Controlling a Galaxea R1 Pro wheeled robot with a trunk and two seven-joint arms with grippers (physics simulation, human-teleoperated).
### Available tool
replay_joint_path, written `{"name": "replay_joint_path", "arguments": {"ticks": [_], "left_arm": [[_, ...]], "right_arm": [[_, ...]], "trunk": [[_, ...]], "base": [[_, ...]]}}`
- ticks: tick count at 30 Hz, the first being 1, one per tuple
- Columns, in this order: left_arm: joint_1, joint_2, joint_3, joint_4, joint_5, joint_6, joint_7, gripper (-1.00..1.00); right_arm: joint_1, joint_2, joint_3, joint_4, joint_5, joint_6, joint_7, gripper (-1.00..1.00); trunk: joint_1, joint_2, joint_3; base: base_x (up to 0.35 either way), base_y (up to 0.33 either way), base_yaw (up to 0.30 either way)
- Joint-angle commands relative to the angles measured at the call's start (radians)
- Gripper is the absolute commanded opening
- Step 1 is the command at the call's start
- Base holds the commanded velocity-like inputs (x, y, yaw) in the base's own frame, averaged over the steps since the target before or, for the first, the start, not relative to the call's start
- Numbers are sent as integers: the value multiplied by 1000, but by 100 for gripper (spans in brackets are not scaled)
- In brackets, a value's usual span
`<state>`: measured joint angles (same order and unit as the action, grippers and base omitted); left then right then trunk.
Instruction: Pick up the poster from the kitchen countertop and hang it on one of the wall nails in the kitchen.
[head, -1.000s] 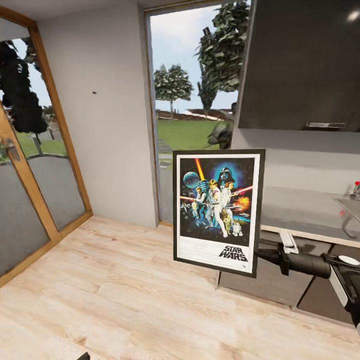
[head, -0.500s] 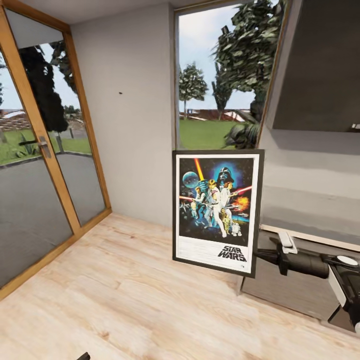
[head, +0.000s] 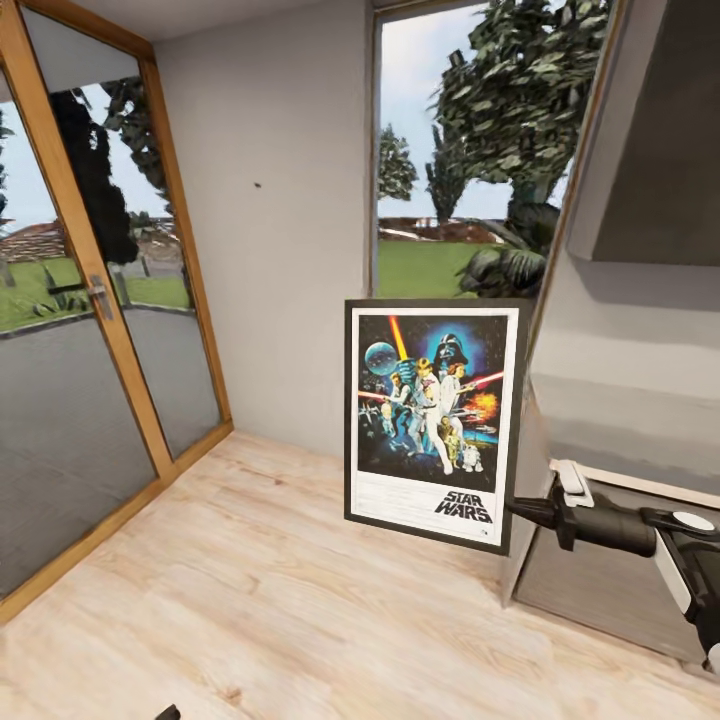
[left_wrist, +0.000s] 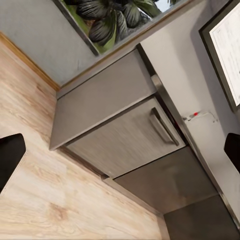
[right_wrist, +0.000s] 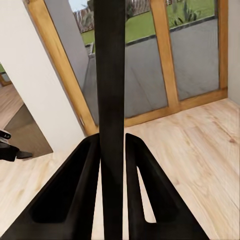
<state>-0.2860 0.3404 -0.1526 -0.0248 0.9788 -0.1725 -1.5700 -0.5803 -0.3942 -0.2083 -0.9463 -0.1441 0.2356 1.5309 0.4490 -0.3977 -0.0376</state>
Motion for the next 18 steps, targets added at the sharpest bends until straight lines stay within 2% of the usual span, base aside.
{"name": "replay_joint_path", "arguments": {"ticks": [1, 18], "left_arm": [[-1, 0, -8, 0, 9, -10, -1, 100], [-1, 2, -8, 0, 9, -8, -1, 100]], "right_arm": [[-1, 0, 0, 0, -2, 14, 6, -100], [-1, 0, 0, 0, -2, 14, 6, -100]], "trunk": [[1, -2, -2], [1, -2, -2]], "base": [[184, 309, 0], [184, 310, 0]]}}
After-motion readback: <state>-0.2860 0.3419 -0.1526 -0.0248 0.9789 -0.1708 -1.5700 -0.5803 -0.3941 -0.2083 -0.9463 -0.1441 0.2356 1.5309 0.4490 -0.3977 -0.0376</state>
